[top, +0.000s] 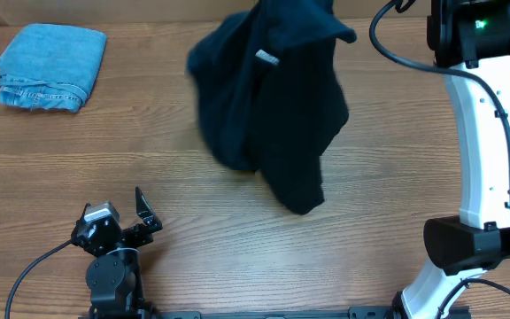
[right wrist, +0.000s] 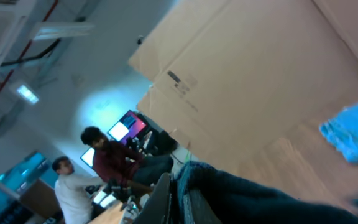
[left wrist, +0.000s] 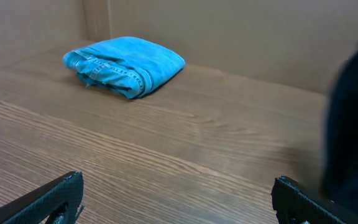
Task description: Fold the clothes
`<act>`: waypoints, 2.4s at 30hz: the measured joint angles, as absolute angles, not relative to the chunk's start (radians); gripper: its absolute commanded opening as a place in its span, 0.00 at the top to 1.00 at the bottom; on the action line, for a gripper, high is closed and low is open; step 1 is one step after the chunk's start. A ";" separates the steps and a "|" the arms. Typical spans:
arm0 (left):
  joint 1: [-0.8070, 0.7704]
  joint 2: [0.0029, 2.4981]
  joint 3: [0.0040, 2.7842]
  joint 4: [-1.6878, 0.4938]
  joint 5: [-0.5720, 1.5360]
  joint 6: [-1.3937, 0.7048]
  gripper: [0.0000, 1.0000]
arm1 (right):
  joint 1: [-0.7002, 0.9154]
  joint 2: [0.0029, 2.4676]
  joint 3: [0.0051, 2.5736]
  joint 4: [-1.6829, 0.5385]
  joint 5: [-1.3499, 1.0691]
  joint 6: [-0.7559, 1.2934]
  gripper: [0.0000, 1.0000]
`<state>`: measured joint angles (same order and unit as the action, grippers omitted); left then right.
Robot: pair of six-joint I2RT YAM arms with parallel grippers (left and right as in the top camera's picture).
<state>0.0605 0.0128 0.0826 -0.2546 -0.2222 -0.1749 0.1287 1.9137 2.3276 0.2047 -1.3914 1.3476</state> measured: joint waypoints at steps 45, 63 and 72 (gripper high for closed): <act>0.060 0.013 0.083 -0.254 -0.222 -0.175 0.00 | -0.344 1.914 2.336 -1.161 -0.183 0.294 0.67; 0.060 0.013 0.083 -0.255 -0.222 -0.175 0.00 | -0.049 1.910 1.839 -1.295 -0.220 0.295 0.17; 0.060 0.013 0.083 -0.254 -0.222 -0.175 0.00 | -0.045 1.910 1.592 -1.161 -0.234 0.310 0.17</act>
<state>0.0605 0.0132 0.0826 -0.2543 -0.2222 -0.1749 -0.0452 1.9099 1.5917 -1.1610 -0.2337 0.3103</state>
